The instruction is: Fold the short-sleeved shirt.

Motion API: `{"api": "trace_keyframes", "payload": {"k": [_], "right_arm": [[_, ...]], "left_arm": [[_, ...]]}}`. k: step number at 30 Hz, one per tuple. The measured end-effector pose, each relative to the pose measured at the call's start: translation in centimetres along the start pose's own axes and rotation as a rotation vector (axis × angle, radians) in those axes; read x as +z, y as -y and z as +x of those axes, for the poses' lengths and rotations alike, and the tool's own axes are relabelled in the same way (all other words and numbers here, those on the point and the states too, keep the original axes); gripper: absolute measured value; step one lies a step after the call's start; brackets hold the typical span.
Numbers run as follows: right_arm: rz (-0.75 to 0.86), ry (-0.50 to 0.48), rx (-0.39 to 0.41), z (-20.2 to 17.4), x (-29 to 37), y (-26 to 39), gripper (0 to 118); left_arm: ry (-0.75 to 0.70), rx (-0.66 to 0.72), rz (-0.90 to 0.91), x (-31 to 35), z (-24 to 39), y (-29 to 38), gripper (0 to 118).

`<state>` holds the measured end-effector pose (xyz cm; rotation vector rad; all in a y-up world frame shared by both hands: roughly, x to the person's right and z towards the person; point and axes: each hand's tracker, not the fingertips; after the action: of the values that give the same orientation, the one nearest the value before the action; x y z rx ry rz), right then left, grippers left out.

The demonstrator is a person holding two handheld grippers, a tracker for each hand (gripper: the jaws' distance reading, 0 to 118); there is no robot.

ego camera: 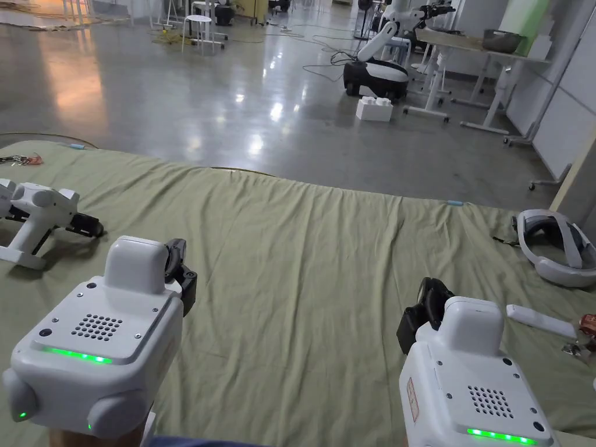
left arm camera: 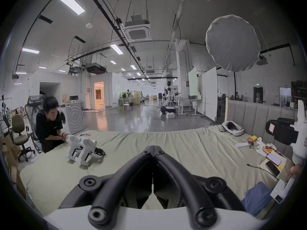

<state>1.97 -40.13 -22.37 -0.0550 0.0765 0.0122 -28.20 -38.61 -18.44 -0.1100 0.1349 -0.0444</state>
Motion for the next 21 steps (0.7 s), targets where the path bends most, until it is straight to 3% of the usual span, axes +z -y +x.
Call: {"api": "trace_keyframes", "payload": {"k": [4,9,12,19,20,21], "right_arm": [[-0.015,-0.001,-0.009,0.5,0.0,0.3,6],[-0.058,-0.018,-0.003,1.3,-0.3,0.8,6],[-0.088,-0.026,0.022,1.5,-0.4,1.3,6],[-0.17,-0.067,0.061,1.1,-1.0,2.4,6],[-0.185,-0.077,0.056,1.1,-1.1,2.6,6],[-0.201,-0.085,0.049,1.0,-1.1,2.7,6]], "left_arm": [[0.005,0.007,-0.064,1.1,-1.3,0.7,1],[0.095,0.13,-0.337,1.3,-8.0,4.7,1],[0.076,0.181,-0.5,1.9,-11.8,8.0,1],[0.185,0.464,-0.794,2.1,-18.7,15.8,2],[0.215,0.502,-0.818,1.6,-19.9,17.2,5],[0.224,0.521,-0.851,1.5,-20.3,18.1,21]]}}
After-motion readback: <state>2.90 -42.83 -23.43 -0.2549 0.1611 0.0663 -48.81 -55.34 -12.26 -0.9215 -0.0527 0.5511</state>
